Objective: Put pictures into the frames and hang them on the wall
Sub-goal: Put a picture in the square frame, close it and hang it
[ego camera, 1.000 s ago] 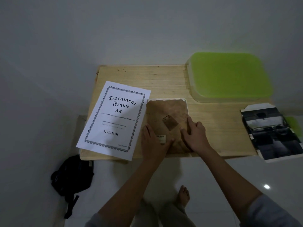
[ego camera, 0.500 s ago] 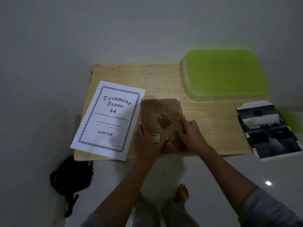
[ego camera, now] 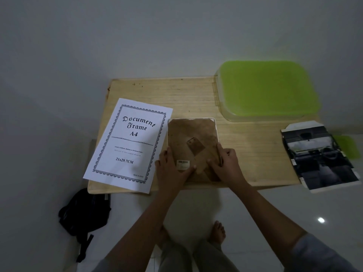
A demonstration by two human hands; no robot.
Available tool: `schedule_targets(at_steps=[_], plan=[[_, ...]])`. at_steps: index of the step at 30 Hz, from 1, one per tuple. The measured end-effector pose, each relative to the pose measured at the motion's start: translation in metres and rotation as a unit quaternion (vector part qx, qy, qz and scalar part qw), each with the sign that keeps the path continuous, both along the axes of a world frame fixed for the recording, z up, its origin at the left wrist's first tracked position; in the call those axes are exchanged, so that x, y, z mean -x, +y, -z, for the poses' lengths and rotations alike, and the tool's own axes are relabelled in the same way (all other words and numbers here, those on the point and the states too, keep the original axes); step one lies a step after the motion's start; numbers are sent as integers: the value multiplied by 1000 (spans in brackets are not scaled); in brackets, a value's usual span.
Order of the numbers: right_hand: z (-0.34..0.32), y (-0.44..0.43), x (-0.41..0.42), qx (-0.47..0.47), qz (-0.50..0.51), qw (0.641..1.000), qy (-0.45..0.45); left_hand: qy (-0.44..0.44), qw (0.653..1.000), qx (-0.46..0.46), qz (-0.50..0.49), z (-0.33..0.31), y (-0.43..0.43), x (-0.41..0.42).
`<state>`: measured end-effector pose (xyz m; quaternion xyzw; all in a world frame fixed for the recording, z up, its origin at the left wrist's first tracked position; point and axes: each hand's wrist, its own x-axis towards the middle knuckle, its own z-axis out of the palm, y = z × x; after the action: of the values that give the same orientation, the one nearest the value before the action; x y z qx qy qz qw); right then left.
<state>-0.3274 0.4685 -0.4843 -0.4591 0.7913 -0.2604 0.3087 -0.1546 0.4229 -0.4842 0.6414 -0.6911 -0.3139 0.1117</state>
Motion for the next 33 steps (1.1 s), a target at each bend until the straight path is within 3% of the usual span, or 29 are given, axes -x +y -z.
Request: schedule_targets(at_steps=[6, 25, 33], plan=[[-2, 2, -11, -30, -29, 995, 88, 99, 993, -44, 53, 6, -1, -28], [-5, -4, -7, -34, -102, 984, 145, 117, 992, -22, 46, 8, 3, -32], [-6, 5, 3, -35, -127, 986, 99, 230, 961, -133, 78, 6, -1, -53]])
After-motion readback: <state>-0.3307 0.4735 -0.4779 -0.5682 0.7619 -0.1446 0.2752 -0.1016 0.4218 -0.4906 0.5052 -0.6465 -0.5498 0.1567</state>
